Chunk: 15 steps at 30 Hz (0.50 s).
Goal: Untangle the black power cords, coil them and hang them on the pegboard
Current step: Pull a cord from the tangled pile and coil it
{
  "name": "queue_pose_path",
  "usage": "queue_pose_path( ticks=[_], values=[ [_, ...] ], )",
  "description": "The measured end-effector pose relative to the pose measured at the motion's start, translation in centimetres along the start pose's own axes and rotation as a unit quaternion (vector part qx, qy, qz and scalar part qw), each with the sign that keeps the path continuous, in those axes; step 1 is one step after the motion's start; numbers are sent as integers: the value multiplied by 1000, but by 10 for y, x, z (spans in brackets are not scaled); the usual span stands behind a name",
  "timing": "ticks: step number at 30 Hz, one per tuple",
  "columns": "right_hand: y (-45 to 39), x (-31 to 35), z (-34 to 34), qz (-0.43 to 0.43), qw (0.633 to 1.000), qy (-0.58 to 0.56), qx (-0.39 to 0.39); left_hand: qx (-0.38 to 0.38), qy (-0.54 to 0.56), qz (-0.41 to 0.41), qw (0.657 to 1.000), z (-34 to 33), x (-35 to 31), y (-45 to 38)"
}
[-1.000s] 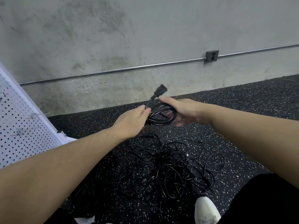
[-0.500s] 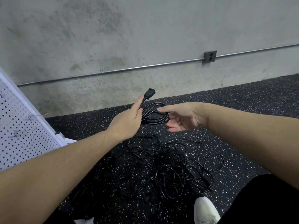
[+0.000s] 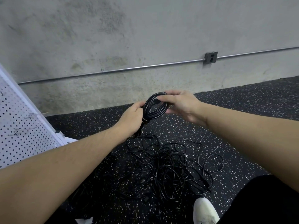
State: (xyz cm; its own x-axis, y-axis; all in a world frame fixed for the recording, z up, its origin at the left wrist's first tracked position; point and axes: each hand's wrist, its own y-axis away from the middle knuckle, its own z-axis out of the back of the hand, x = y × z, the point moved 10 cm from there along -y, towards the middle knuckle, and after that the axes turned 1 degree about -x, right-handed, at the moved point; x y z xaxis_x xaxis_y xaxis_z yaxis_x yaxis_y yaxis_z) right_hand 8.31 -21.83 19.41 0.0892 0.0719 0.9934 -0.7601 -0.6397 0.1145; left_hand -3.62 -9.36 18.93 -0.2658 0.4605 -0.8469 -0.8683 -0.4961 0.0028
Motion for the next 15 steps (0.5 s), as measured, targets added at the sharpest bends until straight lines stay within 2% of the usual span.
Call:
queue_pose_path(
  ticks=[3,5,15],
  values=[
    [-3,-3,7,-8,997,75,-20,-15,13,21,1000,3,5,0],
    [-4,-8,5,-27,996,86,-10,-22,16,26,999,3,6,1],
    [1,-1,-7,-19,999,-16,26,-33,71,26,997,4,11,-2]
  ],
)
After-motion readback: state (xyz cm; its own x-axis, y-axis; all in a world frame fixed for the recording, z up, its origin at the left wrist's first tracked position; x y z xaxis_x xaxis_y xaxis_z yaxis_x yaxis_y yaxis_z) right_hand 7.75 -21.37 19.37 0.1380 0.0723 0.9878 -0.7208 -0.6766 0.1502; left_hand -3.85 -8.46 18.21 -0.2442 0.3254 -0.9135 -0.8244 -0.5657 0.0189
